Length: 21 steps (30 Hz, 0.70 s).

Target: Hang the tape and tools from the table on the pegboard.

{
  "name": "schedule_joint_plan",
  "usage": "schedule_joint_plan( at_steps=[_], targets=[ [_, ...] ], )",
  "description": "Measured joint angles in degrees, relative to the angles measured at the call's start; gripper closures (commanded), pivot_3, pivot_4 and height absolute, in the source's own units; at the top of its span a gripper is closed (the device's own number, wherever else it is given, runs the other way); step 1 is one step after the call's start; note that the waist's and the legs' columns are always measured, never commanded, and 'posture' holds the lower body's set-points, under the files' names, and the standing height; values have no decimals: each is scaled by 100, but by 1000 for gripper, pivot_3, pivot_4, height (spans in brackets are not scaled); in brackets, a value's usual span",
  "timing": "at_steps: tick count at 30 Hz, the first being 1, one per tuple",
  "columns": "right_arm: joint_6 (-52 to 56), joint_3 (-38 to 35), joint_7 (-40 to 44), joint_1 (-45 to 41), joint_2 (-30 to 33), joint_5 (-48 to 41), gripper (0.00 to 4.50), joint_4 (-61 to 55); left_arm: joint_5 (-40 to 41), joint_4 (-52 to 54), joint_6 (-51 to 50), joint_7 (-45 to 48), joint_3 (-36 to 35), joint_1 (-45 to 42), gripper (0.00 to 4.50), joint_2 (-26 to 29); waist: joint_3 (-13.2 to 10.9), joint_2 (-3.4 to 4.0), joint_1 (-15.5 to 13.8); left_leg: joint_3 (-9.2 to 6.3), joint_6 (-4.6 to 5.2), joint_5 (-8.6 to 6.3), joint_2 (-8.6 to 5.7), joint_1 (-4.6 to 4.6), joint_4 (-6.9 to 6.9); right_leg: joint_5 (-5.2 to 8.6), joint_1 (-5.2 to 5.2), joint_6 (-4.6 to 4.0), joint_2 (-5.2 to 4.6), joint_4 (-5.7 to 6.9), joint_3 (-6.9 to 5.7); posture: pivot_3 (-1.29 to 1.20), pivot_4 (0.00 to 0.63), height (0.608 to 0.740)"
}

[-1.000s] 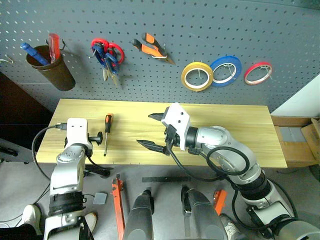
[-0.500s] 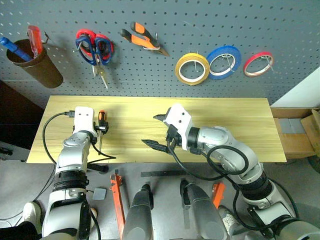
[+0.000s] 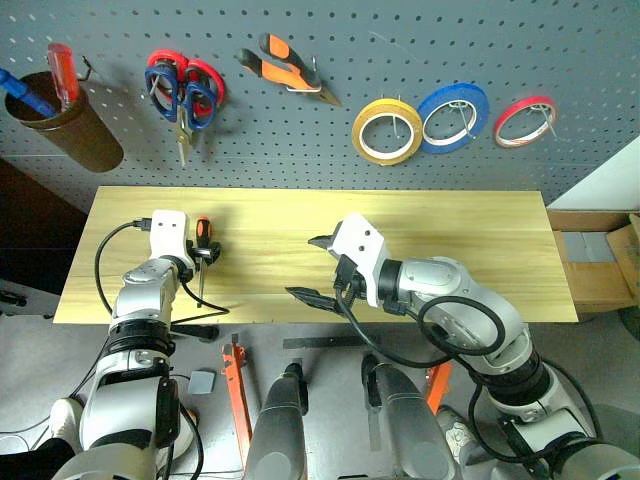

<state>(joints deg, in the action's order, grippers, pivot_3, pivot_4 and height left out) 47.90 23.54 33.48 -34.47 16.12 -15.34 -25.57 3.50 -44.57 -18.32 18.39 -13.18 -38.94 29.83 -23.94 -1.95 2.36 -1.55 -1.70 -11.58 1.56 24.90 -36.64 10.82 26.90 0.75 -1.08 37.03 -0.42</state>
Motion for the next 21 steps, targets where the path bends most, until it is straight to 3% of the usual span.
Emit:
schedule_joint_plan(
  at_steps=[8, 15, 21],
  targets=[
    [21, -2, -18, 10, 31, 3, 0, -33, 66, -260, 105, 84, 1, -147, 3644, 1, 0, -1, 83, 16, -3, 2, 2, 0, 29, 0, 21, 0, 1, -2, 12, -112, 476, 740],
    [-14, -2, -7, 8, 34, 4, 0, -32, 69, -135, 115, 27, 1, -59, 3688, -6, 1, -2, 90, 18, -29, 16, 2, 0, 54, 0, 28, 1, 0, -7, 12, -104, 448, 740],
    [-190, -139, 40, 5, -59, -75, 0, -23, 238, 1531, -428, -225, -64, 896, 3688, -271, 7, -11, 101, 20, -64, 15, 7, 4, 60, 0, 35, 1, 0, -11, 15, -96, 381, 740]
  ],
)
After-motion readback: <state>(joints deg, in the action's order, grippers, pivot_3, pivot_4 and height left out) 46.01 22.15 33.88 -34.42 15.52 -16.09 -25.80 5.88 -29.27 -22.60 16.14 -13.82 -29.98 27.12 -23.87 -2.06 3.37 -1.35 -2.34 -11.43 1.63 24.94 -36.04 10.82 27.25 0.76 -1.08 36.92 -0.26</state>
